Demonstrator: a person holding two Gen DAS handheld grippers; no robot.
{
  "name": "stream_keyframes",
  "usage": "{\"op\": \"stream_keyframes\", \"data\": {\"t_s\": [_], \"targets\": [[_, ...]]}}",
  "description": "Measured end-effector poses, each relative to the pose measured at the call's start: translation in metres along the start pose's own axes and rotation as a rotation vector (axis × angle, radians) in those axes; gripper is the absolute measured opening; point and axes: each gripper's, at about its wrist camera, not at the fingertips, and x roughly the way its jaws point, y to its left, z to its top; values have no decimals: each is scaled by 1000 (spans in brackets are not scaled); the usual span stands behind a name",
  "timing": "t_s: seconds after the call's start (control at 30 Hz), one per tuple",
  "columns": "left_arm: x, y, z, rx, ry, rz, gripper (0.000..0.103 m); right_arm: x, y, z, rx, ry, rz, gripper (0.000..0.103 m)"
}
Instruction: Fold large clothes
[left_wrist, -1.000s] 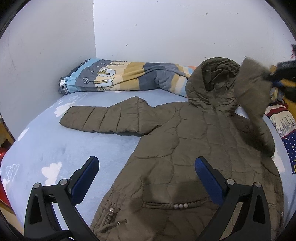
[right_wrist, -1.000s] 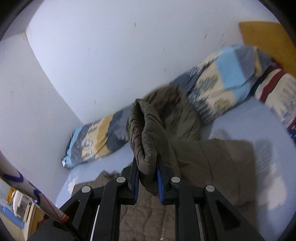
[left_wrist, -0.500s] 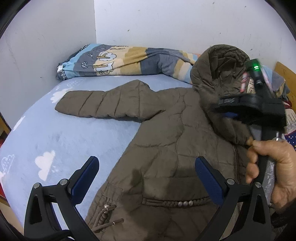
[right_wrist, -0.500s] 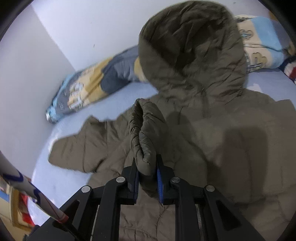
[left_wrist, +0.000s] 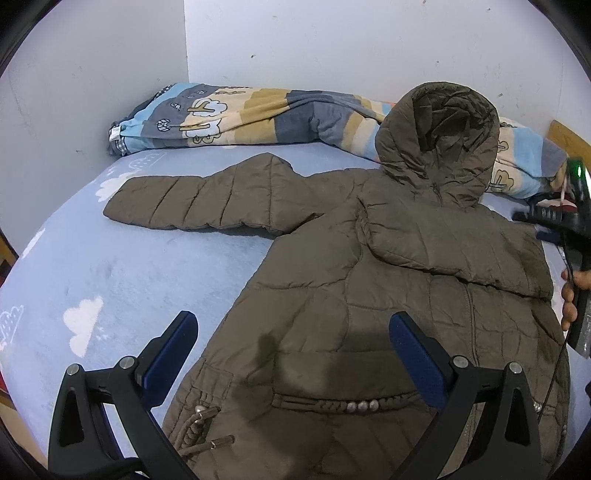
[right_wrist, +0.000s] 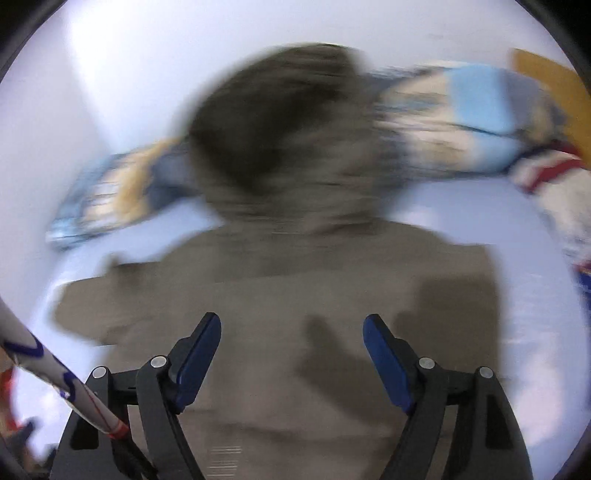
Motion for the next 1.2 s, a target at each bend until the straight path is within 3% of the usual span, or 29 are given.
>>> {"op": "stream_keyframes", "data": {"t_s": [0.13,0.27,0.33,0.4,0.43,0.53,0.63,0.77,0.83,0.97,1.1,1.2], "targets": [[5,-6,-2,22,5,6,103,31,-70,-9,77,68,-139,83],[9,-10,-3,39,16,14,103,71,-106,-35,128,181,-142,89],[10,-8,-3,34,15,16,103,69,-106,-32,119,186,-177,89],[10,-7,-2,25,16,13,103,52,-94,-23,123,140,-300,86],[9,-7,-2,25,14,14,103,38,-80,-18,106,79,-295,85],[7,-7,-3,34,12,11,103,23,-23,-14,4,35,-161,85],[3,-4,-1,32,1,14,103,35,34,-22,-63,84,-9,85],[0,2,0,19,-3,12,103,63,96,-42,-202,141,-37,85],[-3,2,2,16,-10,7,103,83,104,-49,-224,173,-93,87],[-9,5,3,13,-23,-5,103,87,96,-44,-198,224,-79,92],[-15,8,5,1,-34,-13,103,45,92,-45,-205,168,-49,92],[-19,7,5,3,-39,-11,103,21,96,-74,-264,182,-52,92]]}}
